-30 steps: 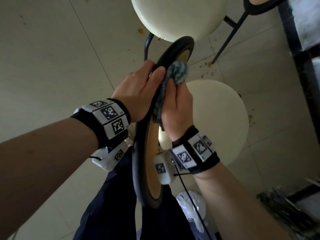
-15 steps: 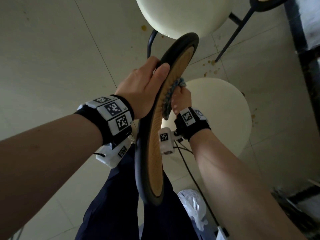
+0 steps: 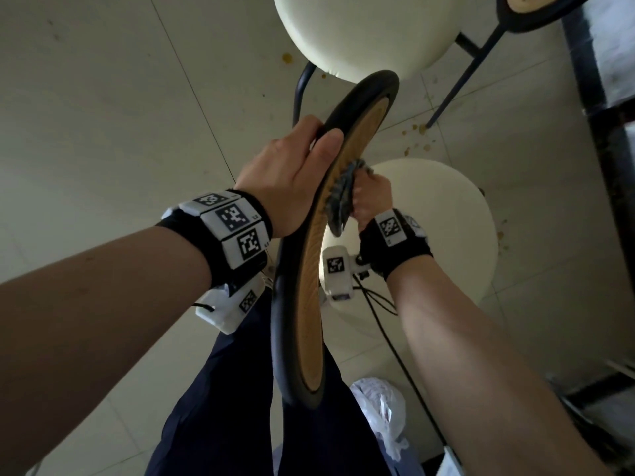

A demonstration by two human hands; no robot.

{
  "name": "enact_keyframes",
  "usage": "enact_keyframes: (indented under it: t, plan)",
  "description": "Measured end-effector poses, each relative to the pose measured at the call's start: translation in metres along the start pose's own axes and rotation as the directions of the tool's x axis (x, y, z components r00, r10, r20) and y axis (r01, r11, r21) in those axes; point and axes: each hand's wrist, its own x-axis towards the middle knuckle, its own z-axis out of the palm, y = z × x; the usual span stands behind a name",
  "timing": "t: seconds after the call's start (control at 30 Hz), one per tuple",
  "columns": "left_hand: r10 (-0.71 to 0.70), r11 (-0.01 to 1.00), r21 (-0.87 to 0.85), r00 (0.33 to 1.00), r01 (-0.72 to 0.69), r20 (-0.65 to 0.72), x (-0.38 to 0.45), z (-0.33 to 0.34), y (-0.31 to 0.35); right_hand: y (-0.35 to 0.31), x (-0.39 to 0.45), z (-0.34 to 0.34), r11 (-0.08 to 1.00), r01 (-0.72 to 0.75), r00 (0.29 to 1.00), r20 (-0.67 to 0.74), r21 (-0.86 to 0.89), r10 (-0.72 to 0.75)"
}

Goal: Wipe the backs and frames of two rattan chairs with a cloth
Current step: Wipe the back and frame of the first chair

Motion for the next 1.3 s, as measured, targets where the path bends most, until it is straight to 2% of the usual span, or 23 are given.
enact_keyframes:
  t: [0.13, 0.3, 0.43, 0.53, 0.6, 0.8, 0.93, 1.07, 1.17, 1.3]
  plan:
    - [-0.003, 1.000, -0.012, 1.000, 0.003, 0.004, 0.000, 0.000, 0.000, -0.036, -0.013, -0.008, 0.975, 0.148, 0.980, -0.154, 0.167, -0.123]
    - [0.007, 1.000, -0.003, 1.000, -0.007, -0.018, 0.000, 0.000, -0.001, -0.048, -0.068, -0.004, 0.912, 0.366, 0.918, -0.233, 0.184, -0.321]
    - [0.009, 0.999, -0.032, 1.000, -0.009, -0.014, -0.001, -0.001, 0.000, -0.039, -0.113, 0.003, 0.841, 0.480, 0.875, -0.199, 0.251, -0.441]
    - [0.021, 0.999, -0.034, 1.000, -0.021, -0.013, -0.001, -0.001, 0.000, -0.028, -0.125, 0.001, 0.799, 0.584, 0.812, -0.133, 0.143, -0.569]
    - [0.025, 0.999, -0.034, 1.000, -0.025, -0.019, -0.001, 0.000, -0.001, -0.028, -0.119, 0.002, 0.793, 0.604, 0.794, -0.130, 0.072, -0.593]
    - [0.036, 0.999, -0.019, 0.999, -0.037, -0.015, 0.000, 0.000, -0.003, -0.048, -0.058, 0.003, 0.893, 0.435, 0.882, -0.254, 0.119, -0.396]
    - [0.042, 0.998, -0.038, 0.999, -0.042, -0.011, 0.001, 0.001, -0.005, -0.043, 0.003, -0.003, 0.948, 0.252, 0.950, -0.235, 0.192, -0.205]
    - [0.034, 0.998, -0.053, 0.999, -0.035, -0.014, 0.002, 0.001, -0.004, -0.013, 0.039, 0.001, 0.974, 0.024, 0.996, -0.093, 0.224, -0.003]
    - [0.034, 0.998, -0.048, 0.999, -0.034, -0.009, 0.002, 0.000, -0.003, 0.012, 0.039, 0.009, 0.959, -0.141, 0.990, 0.013, 0.246, 0.142]
    - [0.029, 0.999, -0.038, 0.999, -0.029, -0.013, 0.001, 0.000, -0.002, 0.054, 0.015, 0.021, 0.986, -0.151, 0.968, 0.190, -0.071, 0.162]
